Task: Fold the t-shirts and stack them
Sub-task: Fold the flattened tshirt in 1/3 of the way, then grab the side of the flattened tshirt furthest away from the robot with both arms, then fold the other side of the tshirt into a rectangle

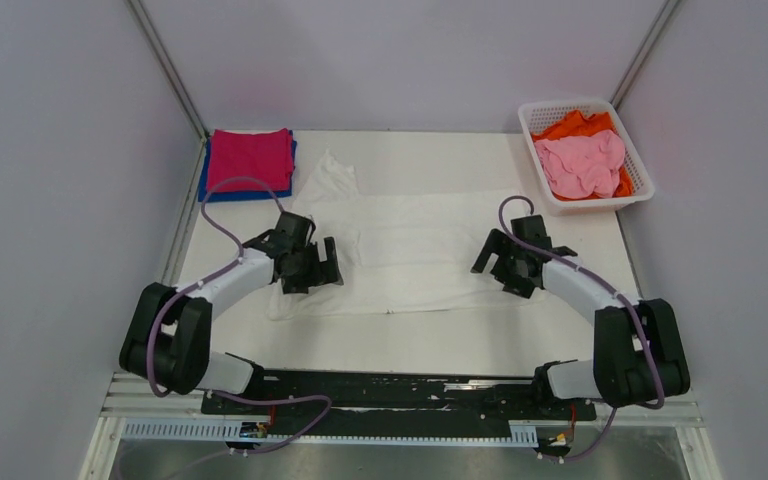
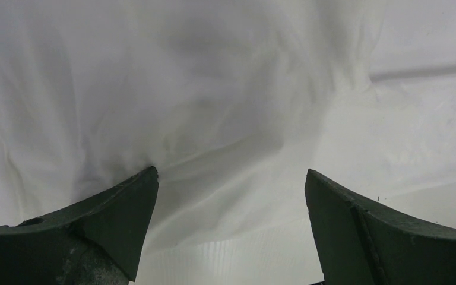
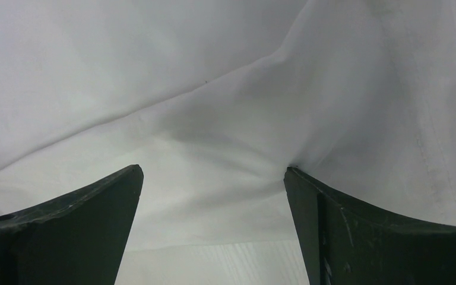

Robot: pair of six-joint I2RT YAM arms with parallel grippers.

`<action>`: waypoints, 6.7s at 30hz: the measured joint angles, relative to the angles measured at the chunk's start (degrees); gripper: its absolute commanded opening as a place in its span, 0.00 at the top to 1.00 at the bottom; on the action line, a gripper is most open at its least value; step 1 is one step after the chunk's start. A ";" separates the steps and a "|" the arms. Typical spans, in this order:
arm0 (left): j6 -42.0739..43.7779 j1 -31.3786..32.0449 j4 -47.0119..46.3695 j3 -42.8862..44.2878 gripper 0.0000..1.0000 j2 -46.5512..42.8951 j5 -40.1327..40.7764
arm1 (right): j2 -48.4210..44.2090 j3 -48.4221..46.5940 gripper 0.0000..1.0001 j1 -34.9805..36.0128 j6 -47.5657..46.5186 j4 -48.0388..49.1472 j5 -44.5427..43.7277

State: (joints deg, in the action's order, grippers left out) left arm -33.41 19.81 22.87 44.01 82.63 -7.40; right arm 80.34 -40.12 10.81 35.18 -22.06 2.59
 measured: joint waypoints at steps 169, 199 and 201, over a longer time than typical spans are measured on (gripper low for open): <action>10.19 -1.53 0.11 22.88 1.00 6.29 6.45 | 40.17 -49.22 0.59 -2.75 1.95 -23.12 -35.34; 2.75 2.32 14.01 13.46 1.00 -17.20 14.16 | 12.39 -28.48 0.98 0.00 2.95 -25.51 -34.40; 1.79 2.82 15.82 12.66 1.00 -18.88 14.82 | 10.67 -26.99 0.98 0.07 3.17 -25.68 -33.94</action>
State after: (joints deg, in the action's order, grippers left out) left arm -31.62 22.63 38.70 56.66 63.75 7.42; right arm 91.00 -67.11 10.87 38.35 -47.75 -31.35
